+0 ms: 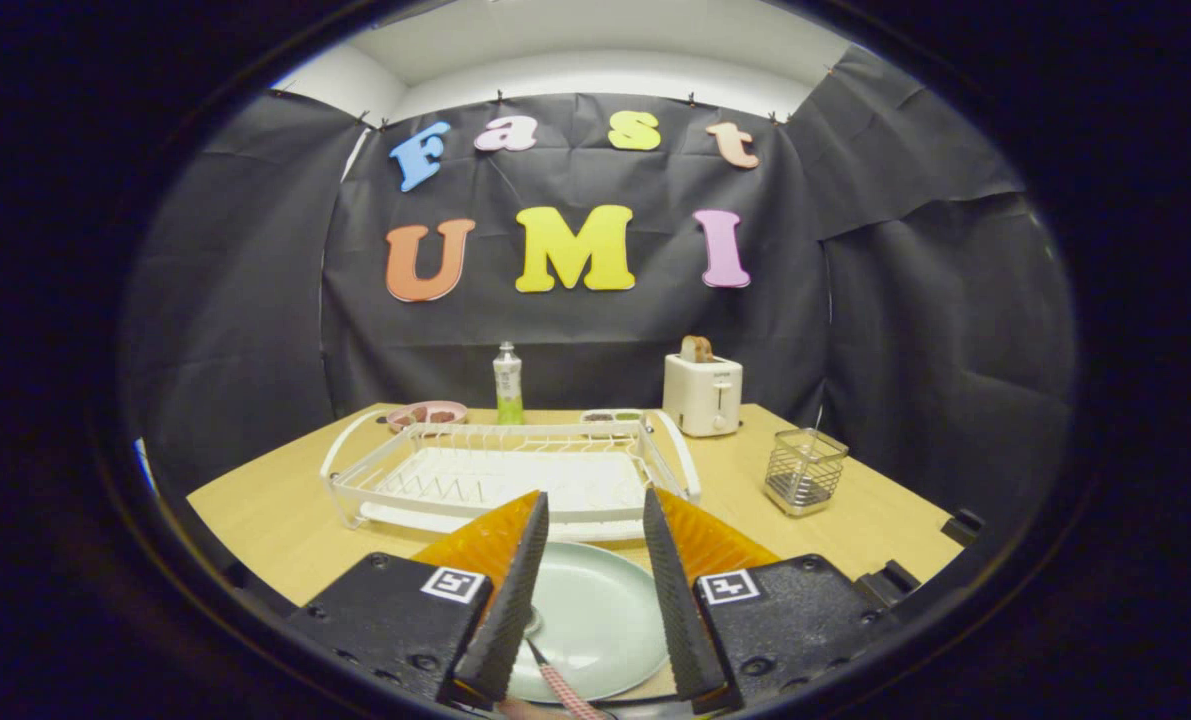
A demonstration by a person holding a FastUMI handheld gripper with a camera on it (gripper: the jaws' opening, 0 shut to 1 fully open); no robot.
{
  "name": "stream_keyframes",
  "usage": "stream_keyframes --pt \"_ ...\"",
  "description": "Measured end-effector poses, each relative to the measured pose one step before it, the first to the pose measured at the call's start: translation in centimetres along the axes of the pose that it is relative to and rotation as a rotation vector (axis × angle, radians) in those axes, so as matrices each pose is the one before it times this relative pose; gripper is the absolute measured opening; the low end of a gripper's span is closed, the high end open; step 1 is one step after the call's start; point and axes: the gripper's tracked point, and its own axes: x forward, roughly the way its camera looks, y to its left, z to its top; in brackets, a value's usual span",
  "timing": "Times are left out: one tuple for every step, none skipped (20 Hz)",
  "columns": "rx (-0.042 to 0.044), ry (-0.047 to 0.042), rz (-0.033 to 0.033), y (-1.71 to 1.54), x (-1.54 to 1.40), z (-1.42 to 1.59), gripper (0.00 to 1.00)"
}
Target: Take the plate from the dish rack, then take the spoon from the basket and place it into the plate.
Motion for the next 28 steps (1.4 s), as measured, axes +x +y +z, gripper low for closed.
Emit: stream_keyframes --pt "0.00361 -0.00094 0.00156 -0.566 -0.334 0.413 0.70" --pt "0.00459 -0.00280 0.00223 -0.452 -0.425 0.418 0.75" --pt "0.00751 -0.00076 0.00182 -0.395 -0.414 0.284 0.81" --pt "0.00642 -0.00209 -0.00165 -0.454 -0.483 0.250 0.86" --pt "0.00179 -0.00116 -0.00431 -0.388 -0.432 0.304 0.90" --pt "-0.00392 -0.00137 -0.00072 -0.375 -0.309 0.195 0.91" --pt "-0.00858 0.00138 0.00352 -0.180 -0.461 0.227 0.92" --pt "-0.01038 -0.00522 0.00938 -0.086 -0.379 0.315 0.92" --pt "-0.01079 -0.00670 0.00977 -0.154 -0.533 0.458 0.93" --pt "-0.00554 -0.01157 0.01311 -0.115 -0.805 0.555 0.94" --pt "-0.00174 -0.01013 -0.00048 -0.274 -0.739 0.510 0.96" --pt "-0.00140 -0.01121 -0.00031 -0.325 -0.651 0.460 0.98" --pt "-0.00241 -0.01574 -0.00091 -0.261 -0.937 0.709 1.00" --pt "0.00148 -0.00765 -0.00915 -0.427 -0.679 0.447 1.00" --pt "0.00358 -0.00451 -0.00785 -0.453 -0.671 0.429 1.00" --pt "0.00336 -0.00727 0.00221 -0.149 -0.808 0.422 1.00" --pt "-0.00168 -0.00227 -0.00108 -0.182 -0.594 0.442 1.00" --pt "-0.00864 0.00121 -0.00756 -0.545 -0.420 0.076 1.00" --pt "-0.01058 0.00202 -0.01890 -0.798 -0.536 0.316 1.00" --pt "0.00410 -0.00029 -0.01630 -0.663 -0.423 0.353 1.00" --pt "0.01288 -0.00057 -0.00413 -0.296 -0.437 0.291 1.00" --pt "0.01735 0.00218 0.00668 -0.023 -0.609 0.200 1.00" --pt "0.01878 0.00460 0.01598 0.144 -0.429 0.176 1.00" --pt "0.01306 0.00616 0.01497 0.055 -0.343 0.007 1.00" --pt "0.00754 0.00571 0.01313 0.047 -0.196 0.072 1.00" --pt "0.00160 0.00476 0.01927 0.185 -0.187 0.053 1.00" --pt "-0.00698 -0.00146 0.00378 -0.004 -0.110 0.102 1.00" --pt "-0.01028 -0.00551 -0.01243 -0.461 -0.050 0.185 1.00"
